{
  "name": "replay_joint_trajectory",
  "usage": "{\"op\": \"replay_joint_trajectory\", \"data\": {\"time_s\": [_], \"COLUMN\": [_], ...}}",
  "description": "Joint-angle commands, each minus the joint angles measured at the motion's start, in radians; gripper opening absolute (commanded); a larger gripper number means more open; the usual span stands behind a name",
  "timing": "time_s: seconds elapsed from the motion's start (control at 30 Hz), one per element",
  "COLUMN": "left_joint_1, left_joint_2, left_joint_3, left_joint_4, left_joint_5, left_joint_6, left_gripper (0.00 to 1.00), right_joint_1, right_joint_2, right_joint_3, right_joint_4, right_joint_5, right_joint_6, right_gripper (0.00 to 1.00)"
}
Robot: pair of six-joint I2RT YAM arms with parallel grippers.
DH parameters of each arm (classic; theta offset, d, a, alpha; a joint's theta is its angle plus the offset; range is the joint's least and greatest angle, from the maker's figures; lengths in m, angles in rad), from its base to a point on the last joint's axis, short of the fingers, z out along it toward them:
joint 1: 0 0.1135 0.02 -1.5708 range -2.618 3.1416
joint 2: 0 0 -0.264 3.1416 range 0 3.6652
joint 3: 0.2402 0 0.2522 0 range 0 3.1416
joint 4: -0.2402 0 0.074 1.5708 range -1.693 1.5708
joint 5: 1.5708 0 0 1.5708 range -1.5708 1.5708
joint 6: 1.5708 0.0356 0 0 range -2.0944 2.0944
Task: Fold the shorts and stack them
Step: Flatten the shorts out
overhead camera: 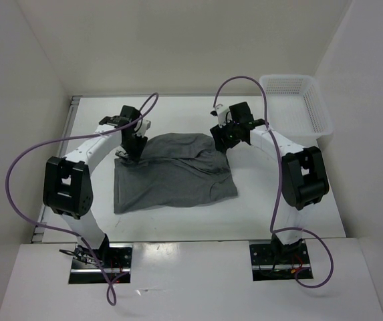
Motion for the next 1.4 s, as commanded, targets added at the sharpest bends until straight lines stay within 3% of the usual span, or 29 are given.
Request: {"op": "replay_joint_trajectory", "data": {"time_s": [0.0,0.33,0.53,0.67,0.77,0.87,0.9,1.03,1.2,1.37], "left_joint_1": [0.022,0.063,0.073,0.073,0.073,0.082,0.082,0.103,0.2,0.22], "left_joint_2": [0.046,0.146,0.189,0.198,0.208,0.192,0.183,0.123,0.126,0.169], "left_joint_3": [-0.025,-0.036,-0.024,-0.024,-0.024,-0.007,0.008,0.169,0.361,0.502], "left_joint_4": [0.085,0.158,0.184,0.173,0.173,0.173,0.173,0.132,0.141,0.164], "left_joint_5": [-0.143,-0.15,-0.131,-0.093,-0.093,-0.093,-0.107,-0.116,-0.156,-0.18], "left_joint_6": [0.003,0.003,0.003,0.003,0.003,0.003,0.003,0.003,0.003,0.003], "left_gripper": [0.53,0.52,0.38,0.17,0.0,0.0,0.0,0.0,0.0,0.0], "right_joint_1": [0.007,0.007,0.007,0.007,0.007,0.007,0.007,0.007,-0.044,-0.054], "right_joint_2": [0.012,0.041,0.061,0.07,0.079,0.079,0.079,0.079,0.11,0.11], "right_joint_3": [0.024,0.024,0.024,0.024,0.024,0.033,0.033,0.052,0.116,0.158], "right_joint_4": [0.048,0.057,0.057,0.066,0.066,0.066,0.075,0.085,0.118,0.108], "right_joint_5": [0.022,0.013,0.032,0.041,0.041,0.05,0.05,0.096,0.148,0.139], "right_joint_6": [-0.001,-0.021,-0.04,-0.04,-0.04,-0.04,-0.04,-0.064,-0.089,-0.104], "right_gripper": [0.63,0.61,0.6,0.57,0.5,0.35,0.25,0.0,0.0,0.0]}}
